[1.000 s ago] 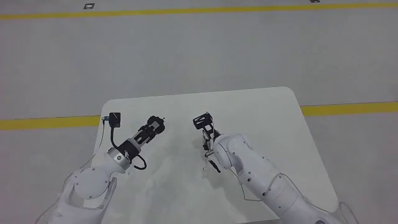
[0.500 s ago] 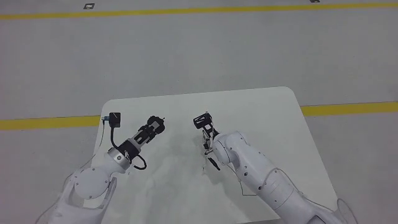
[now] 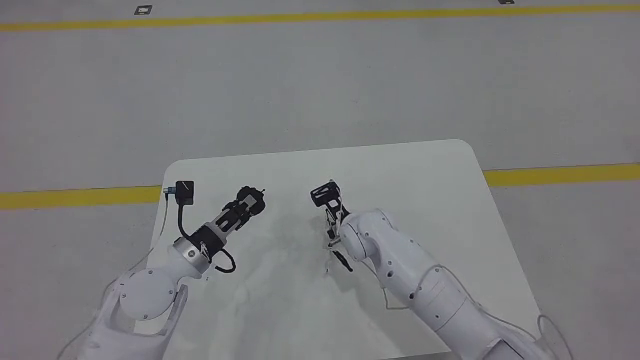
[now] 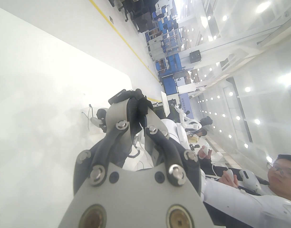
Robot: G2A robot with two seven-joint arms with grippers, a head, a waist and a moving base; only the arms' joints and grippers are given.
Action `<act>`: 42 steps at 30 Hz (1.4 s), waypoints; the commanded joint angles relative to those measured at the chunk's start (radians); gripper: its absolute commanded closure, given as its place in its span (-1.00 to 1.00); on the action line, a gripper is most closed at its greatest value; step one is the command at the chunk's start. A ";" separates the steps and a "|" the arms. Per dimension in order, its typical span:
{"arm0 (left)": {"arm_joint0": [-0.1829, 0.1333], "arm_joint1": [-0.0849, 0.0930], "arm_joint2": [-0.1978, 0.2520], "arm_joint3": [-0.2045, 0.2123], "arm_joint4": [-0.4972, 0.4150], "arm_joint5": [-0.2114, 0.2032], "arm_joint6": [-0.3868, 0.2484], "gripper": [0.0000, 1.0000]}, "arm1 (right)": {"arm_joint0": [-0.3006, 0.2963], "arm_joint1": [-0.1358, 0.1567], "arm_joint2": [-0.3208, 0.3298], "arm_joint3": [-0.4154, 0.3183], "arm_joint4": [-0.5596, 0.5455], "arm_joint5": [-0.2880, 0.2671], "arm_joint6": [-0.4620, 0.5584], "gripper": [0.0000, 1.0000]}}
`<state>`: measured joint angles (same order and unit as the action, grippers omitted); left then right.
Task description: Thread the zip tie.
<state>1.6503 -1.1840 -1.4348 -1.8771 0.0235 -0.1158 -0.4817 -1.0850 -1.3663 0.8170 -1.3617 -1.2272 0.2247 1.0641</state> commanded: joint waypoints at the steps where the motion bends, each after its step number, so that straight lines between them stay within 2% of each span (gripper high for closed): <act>1: 0.000 0.000 0.000 0.000 0.000 0.000 0.000 1.00 | 0.004 -0.003 -0.001 0.009 0.000 -0.003 -0.003 0.54; 15: 0.000 0.000 0.000 0.000 0.000 0.000 0.000 1.00 | 0.025 -0.026 -0.015 0.076 0.007 -0.018 -0.019 0.56; 21: 0.000 0.000 0.000 0.000 0.000 0.000 0.000 1.00 | 0.028 -0.034 -0.016 0.090 0.005 -0.016 -0.021 0.86; 33: 0.000 0.000 0.000 0.000 0.000 0.000 0.000 1.00 | 0.005 -0.036 0.005 0.066 -0.024 -0.014 -0.011 1.00; 42: 0.000 0.000 0.000 0.000 0.000 0.000 0.000 1.00 | -0.044 -0.020 0.081 0.001 -0.013 -0.038 -0.021 1.00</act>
<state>1.6503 -1.1840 -1.4348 -1.8771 0.0235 -0.1158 -0.4817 -1.1231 -1.3883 0.8884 -1.3538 -1.2418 0.1911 1.0449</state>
